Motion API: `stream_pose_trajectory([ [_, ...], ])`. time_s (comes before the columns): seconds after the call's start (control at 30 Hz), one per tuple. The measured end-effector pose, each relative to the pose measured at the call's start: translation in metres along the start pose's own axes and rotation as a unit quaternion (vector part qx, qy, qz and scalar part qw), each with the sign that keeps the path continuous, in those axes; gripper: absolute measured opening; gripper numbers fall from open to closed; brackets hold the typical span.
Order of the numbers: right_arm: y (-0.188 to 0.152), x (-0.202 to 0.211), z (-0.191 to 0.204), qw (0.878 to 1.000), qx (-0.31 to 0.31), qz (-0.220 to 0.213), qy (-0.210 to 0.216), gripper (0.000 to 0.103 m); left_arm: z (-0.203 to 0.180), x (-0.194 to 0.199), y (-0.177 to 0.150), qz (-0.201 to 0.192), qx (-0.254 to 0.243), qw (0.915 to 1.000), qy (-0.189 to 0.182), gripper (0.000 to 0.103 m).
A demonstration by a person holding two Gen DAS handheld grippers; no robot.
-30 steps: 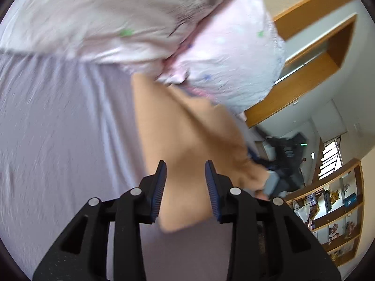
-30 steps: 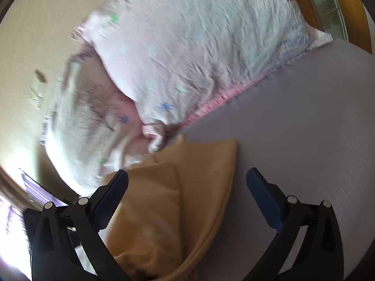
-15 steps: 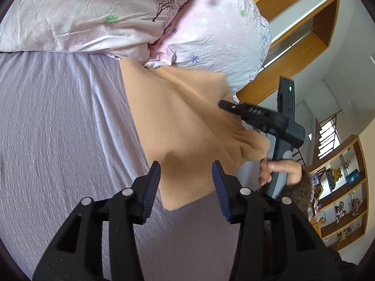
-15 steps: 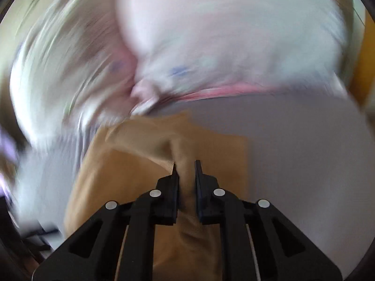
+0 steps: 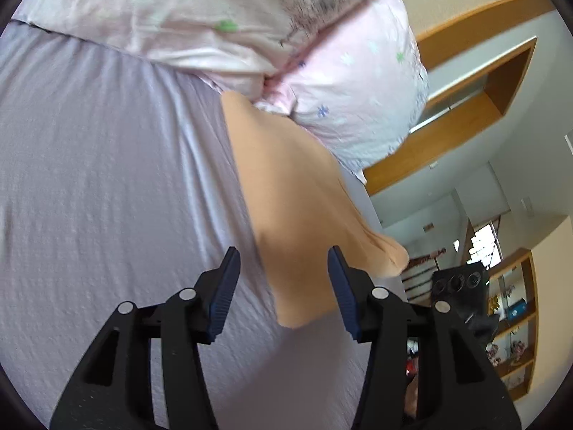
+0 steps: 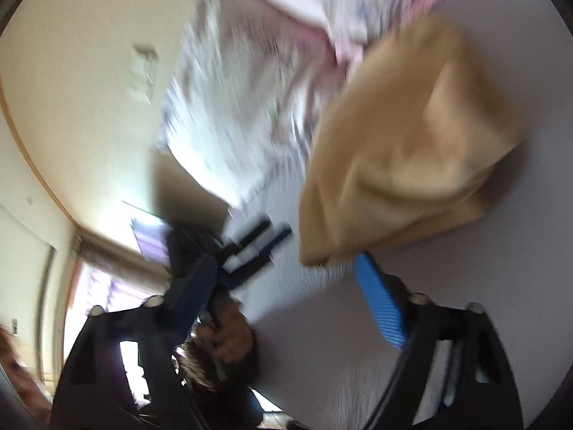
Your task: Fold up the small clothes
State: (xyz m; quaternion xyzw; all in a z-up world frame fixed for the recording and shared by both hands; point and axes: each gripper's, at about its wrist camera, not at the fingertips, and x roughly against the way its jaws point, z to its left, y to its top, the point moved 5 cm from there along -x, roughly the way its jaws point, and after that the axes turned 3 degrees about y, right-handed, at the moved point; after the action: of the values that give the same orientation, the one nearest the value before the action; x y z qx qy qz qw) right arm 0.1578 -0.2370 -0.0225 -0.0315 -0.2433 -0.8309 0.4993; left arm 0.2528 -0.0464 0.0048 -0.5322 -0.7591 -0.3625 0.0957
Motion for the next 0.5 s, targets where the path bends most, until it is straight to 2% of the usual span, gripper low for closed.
stream_pose_trajectory([
  [0.07, -0.005, -0.028, -0.001, 1.0, -0.007, 0.024, -0.011, 0.074, 0.003, 0.009, 0.004, -0.019, -0.002, 0.9998, 0.008, 0.052],
  [0.17, -0.005, -0.045, 0.002, 0.999, 0.006, 0.008, -0.034, 0.067, 0.007, 0.016, 0.008, -0.033, 0.003, 0.9994, 0.006, 0.055],
  [0.2, -0.001, -0.046, 0.005, 0.999, 0.018, -0.01, -0.043, 0.057, 0.008, 0.016, 0.008, -0.032, 0.005, 0.9995, 0.005, 0.055],
  [0.23, 0.003, -0.046, 0.004, 0.998, 0.03, -0.024, -0.048, 0.034, 0.009, 0.015, 0.008, -0.03, 0.006, 0.9995, 0.005, 0.055],
  [0.27, 0.006, -0.047, 0.003, 0.997, 0.034, -0.033, -0.054, 0.021, 0.011, 0.014, 0.007, -0.025, 0.007, 0.9996, 0.007, 0.055],
  [0.3, 0.005, -0.047, 0.0, 0.998, 0.03, -0.033, -0.054, 0.012, 0.011, 0.014, 0.007, -0.022, 0.008, 0.9997, 0.009, 0.055],
  [0.43, -0.021, -0.047, -0.002, 0.995, 0.058, 0.041, -0.073, 0.013, 0.011, 0.009, 0.005, -0.01, 0.008, 0.9999, 0.005, 0.056],
  [0.47, -0.024, -0.04, 0.0, 0.994, 0.064, 0.043, -0.076, 0.017, 0.009, 0.006, 0.004, -0.003, 0.006, 1.0, 0.006, 0.056],
  [0.5, -0.027, -0.027, 0.002, 0.994, 0.071, 0.034, -0.078, 0.031, 0.007, 0.002, 0.003, 0.006, 0.004, 0.9999, 0.007, 0.056],
])
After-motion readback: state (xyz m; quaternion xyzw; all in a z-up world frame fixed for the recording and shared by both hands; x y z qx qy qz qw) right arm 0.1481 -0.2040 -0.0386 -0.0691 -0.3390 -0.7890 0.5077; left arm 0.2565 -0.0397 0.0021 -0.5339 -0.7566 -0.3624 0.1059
